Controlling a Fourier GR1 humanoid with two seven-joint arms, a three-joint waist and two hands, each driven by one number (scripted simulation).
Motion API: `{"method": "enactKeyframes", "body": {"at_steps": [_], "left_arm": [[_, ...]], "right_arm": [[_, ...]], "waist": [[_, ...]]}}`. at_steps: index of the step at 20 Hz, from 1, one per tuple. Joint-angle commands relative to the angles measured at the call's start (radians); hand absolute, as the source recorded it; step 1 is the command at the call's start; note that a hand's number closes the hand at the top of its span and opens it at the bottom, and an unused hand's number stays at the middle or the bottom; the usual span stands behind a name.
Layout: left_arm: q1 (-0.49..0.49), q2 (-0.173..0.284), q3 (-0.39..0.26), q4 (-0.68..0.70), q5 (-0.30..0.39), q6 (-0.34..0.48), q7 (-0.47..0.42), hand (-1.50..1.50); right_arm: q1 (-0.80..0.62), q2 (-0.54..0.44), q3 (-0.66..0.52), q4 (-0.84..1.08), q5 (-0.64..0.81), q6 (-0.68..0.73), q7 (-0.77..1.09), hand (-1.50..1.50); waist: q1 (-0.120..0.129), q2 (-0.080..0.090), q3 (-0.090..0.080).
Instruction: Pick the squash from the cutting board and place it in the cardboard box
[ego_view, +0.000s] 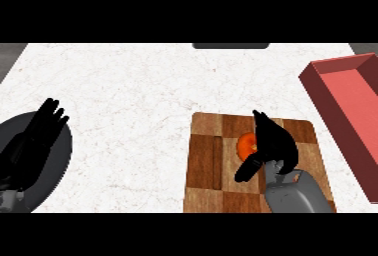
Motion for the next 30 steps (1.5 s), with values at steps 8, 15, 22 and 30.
{"method": "enactKeyframes", "body": {"at_steps": [8,15,22,30], "left_arm": [[0.027,-0.01,0.053,-0.108,0.0,-0.041,0.082,0.0],[-0.036,-0.075,0.078,0.02,-0.066,-0.06,0.042,0.0],[-0.038,-0.06,0.072,0.0,-0.065,-0.079,0.07,0.0],[-0.048,-0.057,0.12,0.019,-0.064,-0.108,0.07,0.0]], "right_arm": [[-0.056,0.064,-0.018,0.112,0.128,-0.02,-0.006,1.5],[-0.047,0.044,-0.064,0.101,0.159,0.028,-0.089,1.5],[-0.335,-0.093,-0.244,0.595,0.114,-0.05,-0.414,1.5],[-0.415,-0.131,-0.25,0.629,0.195,-0.116,-0.416,1.5]], "waist": [[0.006,0.0,0.0],[0.002,0.001,0.0],[0.015,0.005,0.001],[0.005,0.001,0.0]]}}
